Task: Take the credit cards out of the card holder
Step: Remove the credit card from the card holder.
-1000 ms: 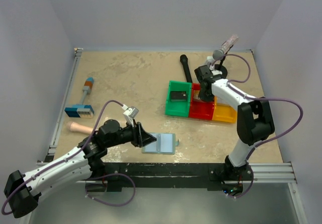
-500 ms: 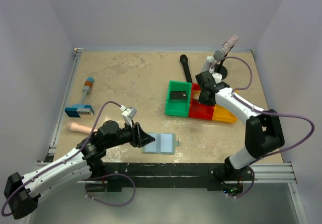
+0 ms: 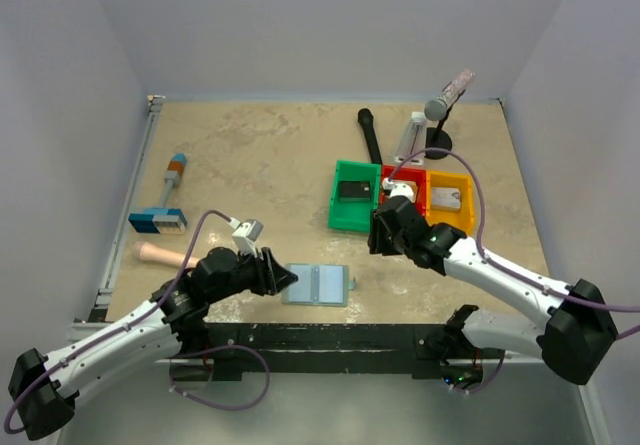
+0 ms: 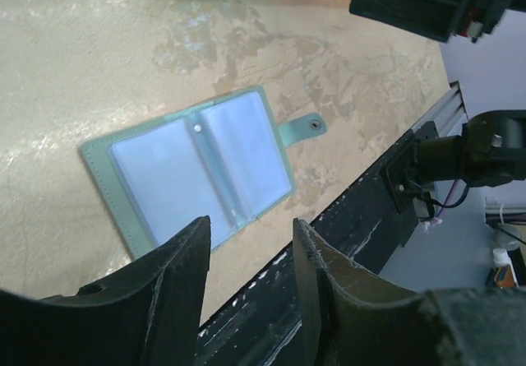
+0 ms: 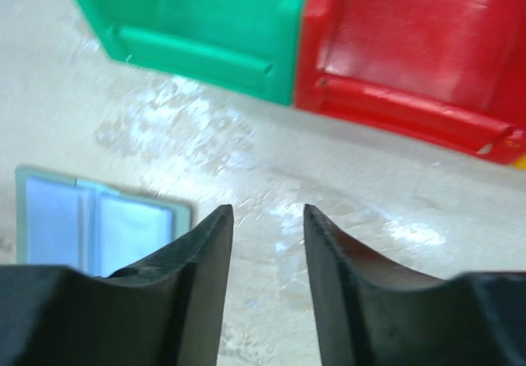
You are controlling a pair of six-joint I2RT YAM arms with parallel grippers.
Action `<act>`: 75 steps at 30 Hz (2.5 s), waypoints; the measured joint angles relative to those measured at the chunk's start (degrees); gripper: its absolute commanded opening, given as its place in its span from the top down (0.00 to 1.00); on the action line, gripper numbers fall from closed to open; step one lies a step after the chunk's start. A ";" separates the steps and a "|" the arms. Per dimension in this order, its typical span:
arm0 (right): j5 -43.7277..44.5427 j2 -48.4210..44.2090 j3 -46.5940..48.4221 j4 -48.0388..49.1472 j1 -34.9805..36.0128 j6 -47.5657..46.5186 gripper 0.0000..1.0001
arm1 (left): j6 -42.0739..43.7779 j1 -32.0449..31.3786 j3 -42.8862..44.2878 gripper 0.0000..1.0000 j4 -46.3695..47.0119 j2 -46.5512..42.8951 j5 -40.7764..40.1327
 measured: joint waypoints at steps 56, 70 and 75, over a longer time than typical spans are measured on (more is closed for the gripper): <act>-3.80 10.19 -0.79 -0.48 19.93 9.14 1.00 | -4.13 -0.70 -5.53 0.48 4.98 14.47 -1.97; -3.80 10.19 -0.79 -0.48 19.93 9.18 1.00 | -3.93 -0.76 -5.03 0.48 3.89 6.84 -4.50; -3.85 10.21 -0.79 -0.48 19.93 9.18 1.00 | -3.93 -0.98 -4.70 0.48 4.94 10.64 -4.42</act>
